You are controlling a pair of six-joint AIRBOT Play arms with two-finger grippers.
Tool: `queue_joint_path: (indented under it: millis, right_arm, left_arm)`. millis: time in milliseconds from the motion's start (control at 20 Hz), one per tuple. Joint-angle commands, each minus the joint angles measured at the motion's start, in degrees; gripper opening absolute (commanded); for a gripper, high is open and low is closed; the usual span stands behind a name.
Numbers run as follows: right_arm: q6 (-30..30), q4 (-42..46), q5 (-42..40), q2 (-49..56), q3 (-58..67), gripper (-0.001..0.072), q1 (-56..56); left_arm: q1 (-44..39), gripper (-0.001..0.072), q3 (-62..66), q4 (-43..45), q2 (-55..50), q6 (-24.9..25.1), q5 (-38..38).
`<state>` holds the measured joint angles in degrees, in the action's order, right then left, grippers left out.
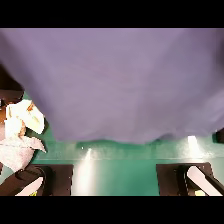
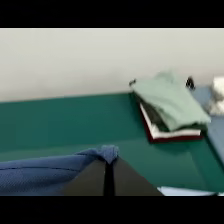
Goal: Fold the shirts.
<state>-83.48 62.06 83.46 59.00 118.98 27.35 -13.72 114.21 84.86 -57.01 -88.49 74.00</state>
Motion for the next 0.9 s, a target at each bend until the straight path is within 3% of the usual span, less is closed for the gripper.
queue_joint_path:
  millis: [0, 200, 450, 650, 750, 850]
  right_arm:
    - [-2.25, 1.51, 9.07, 9.11, -8.37, 0.0016, -4.02]
    - [-3.72, 9.77, 9.03, 23.06, -16.50, 0.0017, -13.38]
    - [-3.45, 10.12, -9.64, 35.39, -18.01, 0.0017, -18.25]
    - [-2.89, 10.05, -24.72, 38.42, -18.01, 0.0017, -18.29]
    - [0.15, 10.03, -30.18, 38.40, -17.79, 0.0017, -18.32]
    - [2.38, 9.99, -30.45, 38.40, -17.55, 0.0017, -18.32]
  left_arm:
    - [0.07, 0.0031, -9.35, 2.60, -8.31, 0.61, 6.19]
    - [0.07, 0.0031, -11.78, 2.62, -23.19, 0.66, 5.22]
    - [0.07, 0.0032, -11.76, 5.88, -34.05, 0.42, -11.69]
    - [0.07, 0.0031, -11.74, 6.67, -37.18, 0.42, -26.38]
    - [0.11, 0.0031, -11.72, 7.98, -38.47, 0.42, -30.16]
    - [1.14, 0.0031, -11.74, 8.17, -39.65, 0.39, -30.75]
